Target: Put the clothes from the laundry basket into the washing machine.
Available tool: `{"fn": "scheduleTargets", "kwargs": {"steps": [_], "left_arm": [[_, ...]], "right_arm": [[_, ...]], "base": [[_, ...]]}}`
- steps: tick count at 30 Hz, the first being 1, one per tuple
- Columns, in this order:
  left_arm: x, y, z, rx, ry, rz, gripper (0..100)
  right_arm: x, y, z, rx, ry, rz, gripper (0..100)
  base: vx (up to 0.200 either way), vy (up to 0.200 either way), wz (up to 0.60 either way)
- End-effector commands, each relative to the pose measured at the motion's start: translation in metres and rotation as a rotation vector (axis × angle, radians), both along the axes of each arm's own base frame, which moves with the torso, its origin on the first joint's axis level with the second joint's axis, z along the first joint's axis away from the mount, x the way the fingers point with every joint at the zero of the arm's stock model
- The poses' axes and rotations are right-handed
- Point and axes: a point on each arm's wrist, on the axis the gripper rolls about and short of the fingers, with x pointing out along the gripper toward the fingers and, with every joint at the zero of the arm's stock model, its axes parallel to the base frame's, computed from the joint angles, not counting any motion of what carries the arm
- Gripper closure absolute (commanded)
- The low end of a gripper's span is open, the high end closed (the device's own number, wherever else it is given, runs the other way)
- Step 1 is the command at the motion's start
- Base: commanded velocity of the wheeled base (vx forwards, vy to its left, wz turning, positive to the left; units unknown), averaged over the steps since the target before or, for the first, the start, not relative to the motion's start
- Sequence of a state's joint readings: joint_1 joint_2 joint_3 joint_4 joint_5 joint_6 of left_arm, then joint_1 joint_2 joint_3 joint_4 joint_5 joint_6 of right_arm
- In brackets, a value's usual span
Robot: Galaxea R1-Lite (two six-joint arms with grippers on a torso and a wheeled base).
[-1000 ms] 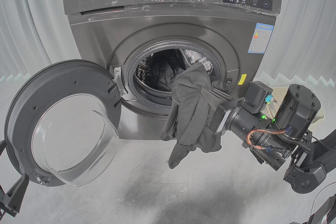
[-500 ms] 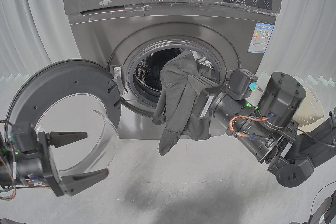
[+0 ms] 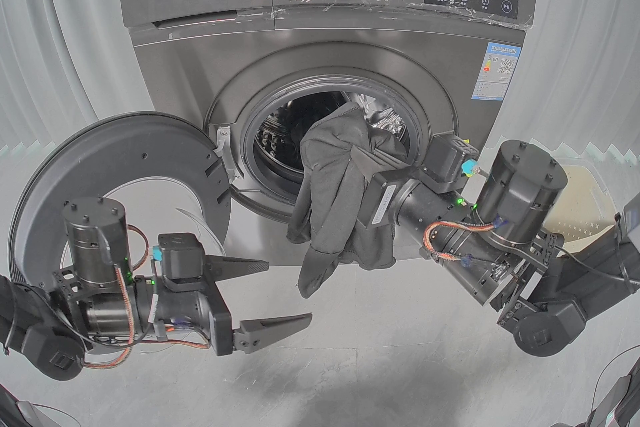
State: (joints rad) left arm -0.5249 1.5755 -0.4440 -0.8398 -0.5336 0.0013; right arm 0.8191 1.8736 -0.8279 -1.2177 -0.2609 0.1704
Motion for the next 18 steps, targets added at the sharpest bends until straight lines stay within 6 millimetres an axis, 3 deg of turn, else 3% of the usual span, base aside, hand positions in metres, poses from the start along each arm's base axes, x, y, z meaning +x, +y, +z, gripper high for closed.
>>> {"fn": "scheduleTargets", "kwargs": {"steps": [1,18], "left_arm": [[0.013,-0.015,-0.017,0.023,0.075,-0.020,0],[0.054,-0.035,-0.032,0.041,0.087,0.027,0]], "right_arm": [[0.000,0.001,-0.002,-0.002,0.002,0.000,100],[-0.002,0.003,-0.002,-0.002,0.002,0.009,100]], "base": [[0.000,0.000,0.00],[0.000,0.000,0.00]]}}
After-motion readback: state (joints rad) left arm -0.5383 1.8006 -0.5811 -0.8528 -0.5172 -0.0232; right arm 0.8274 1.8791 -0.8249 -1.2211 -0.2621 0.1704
